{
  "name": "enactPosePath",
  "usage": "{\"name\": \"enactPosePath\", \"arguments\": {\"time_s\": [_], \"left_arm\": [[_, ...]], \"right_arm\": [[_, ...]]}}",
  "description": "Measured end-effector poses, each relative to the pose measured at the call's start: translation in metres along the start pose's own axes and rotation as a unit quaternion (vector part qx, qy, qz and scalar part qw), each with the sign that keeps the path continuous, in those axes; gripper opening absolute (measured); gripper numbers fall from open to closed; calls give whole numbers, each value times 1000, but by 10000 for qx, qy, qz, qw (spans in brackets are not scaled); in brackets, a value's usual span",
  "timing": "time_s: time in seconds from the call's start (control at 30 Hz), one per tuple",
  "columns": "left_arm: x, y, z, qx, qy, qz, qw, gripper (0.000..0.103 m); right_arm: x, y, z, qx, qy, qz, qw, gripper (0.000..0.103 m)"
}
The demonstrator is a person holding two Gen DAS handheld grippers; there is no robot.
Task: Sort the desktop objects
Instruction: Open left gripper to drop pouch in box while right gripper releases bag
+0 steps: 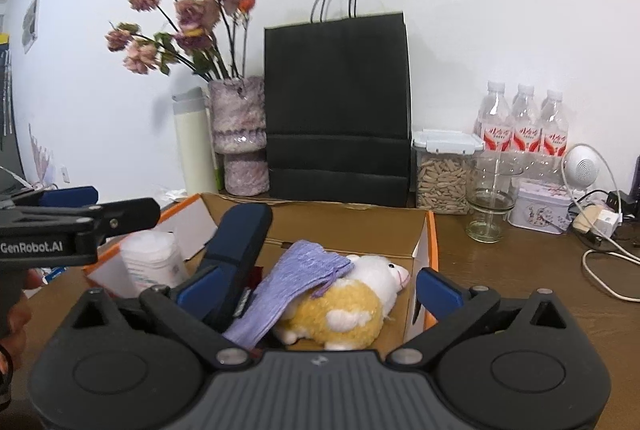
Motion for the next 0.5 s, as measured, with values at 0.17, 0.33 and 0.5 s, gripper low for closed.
{"name": "enactPosePath", "arguments": {"time_s": [0.17,0.33,0.5], "left_arm": [[7,13,36,122,71,-42,9999,103],[11,40,69,421,86,-134,9990,103],[10,69,99,716,143,-107,9973,103]], "right_arm": [[11,11,41,-27,-71,93,9999,103],[21,38,74,158,-93,123,9998,103],[31,72,101,456,-57,147,9988,103]]}}
Point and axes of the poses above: each gripper's, at about its wrist camera, not at the fingertips, and z roughly against the way its jaws point, x to its left, y to its underside, the point moved 6 cm from there along -z, roughly the way its jaws point, and after that the axes turned 5 degrees about -x, right-handed, at the moved point
